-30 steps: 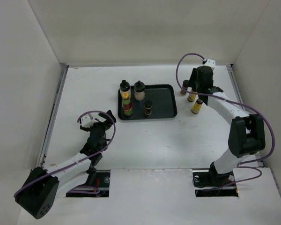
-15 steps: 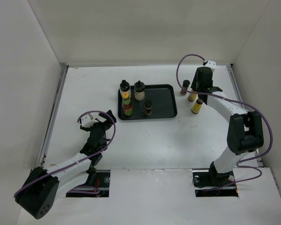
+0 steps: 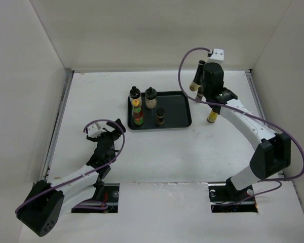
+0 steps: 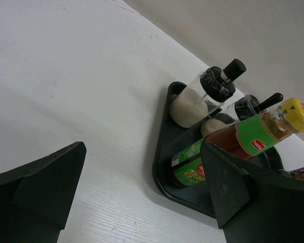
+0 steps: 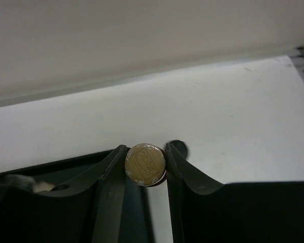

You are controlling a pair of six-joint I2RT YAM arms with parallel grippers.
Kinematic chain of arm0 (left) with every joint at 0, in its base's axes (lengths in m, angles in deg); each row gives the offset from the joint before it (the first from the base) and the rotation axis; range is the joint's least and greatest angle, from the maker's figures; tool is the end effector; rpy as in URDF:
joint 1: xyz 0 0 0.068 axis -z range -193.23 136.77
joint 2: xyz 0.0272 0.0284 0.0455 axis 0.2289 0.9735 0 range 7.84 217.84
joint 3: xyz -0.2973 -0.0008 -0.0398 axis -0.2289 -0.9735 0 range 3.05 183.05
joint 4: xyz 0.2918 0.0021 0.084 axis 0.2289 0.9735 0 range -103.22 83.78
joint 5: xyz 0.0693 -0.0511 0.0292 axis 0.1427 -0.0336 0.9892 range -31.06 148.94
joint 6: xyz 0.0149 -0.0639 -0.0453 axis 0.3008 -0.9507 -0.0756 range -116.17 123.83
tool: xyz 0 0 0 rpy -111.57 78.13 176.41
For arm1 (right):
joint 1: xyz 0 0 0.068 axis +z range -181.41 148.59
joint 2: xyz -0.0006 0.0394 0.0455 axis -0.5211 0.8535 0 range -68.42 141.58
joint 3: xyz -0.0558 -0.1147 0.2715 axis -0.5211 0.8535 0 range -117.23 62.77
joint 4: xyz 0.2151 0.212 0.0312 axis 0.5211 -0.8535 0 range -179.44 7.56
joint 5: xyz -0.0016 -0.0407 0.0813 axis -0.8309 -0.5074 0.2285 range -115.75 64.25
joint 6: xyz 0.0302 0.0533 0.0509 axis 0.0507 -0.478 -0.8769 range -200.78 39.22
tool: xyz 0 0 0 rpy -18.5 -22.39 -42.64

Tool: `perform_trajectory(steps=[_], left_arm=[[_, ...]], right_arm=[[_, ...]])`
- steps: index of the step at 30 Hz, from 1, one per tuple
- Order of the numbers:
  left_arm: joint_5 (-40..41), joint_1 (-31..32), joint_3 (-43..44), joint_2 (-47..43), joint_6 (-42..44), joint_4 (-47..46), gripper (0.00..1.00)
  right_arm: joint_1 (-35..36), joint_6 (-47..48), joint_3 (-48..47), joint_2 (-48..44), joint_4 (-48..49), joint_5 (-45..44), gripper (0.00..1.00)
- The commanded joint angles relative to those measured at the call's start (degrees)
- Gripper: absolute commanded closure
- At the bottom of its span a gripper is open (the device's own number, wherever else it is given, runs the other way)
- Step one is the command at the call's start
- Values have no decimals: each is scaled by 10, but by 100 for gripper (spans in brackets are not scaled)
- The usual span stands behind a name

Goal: Organize the condiment bottles

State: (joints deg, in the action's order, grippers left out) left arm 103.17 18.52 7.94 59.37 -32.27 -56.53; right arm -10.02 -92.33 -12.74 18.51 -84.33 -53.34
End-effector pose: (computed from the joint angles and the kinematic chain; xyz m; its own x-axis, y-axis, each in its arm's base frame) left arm 0.1985 -0.0665 0.1656 0.0869 -0.5501 -0.8306 -0.2029 0.8065 -0.5554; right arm 0.4131 0.1277 0.3756 -0.1906 0.1161 -0.9748 0.1375 0.9864 0.0905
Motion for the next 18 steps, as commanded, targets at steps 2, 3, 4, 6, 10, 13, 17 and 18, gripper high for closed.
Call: perform_trajectory(steps=[2,3,4,6,10,13,17,18], left_arm=[[-8,-6,1,-13,-6,-27,0],[-8,-6,0,-13,-6,-27,0],[-8,-6,0,-13,-6,-27,0],[-9,-7,1,-13,-6,-27,0],[-12,-7,0,-18,-6,-27,0],[-13,-9,-1,-22,-6,-24,0],[-14,-9,-1,-17,-6,-27,0],[-14,-9,-1,-14,-6,-27,0]], right_arm=[[58,1,-75,57,71,38,67],[69,-2,-89,78,73,41,67],[79,-5,-103,98,78,44,67],[96,-8,-130,140,83,49,67],[114,-9,-177,212,80,51,66],[120,-10,-185,241,85,54,66],[122,-8,-171,254,101,52,66],[124,-4,-166,255,105,47,66]])
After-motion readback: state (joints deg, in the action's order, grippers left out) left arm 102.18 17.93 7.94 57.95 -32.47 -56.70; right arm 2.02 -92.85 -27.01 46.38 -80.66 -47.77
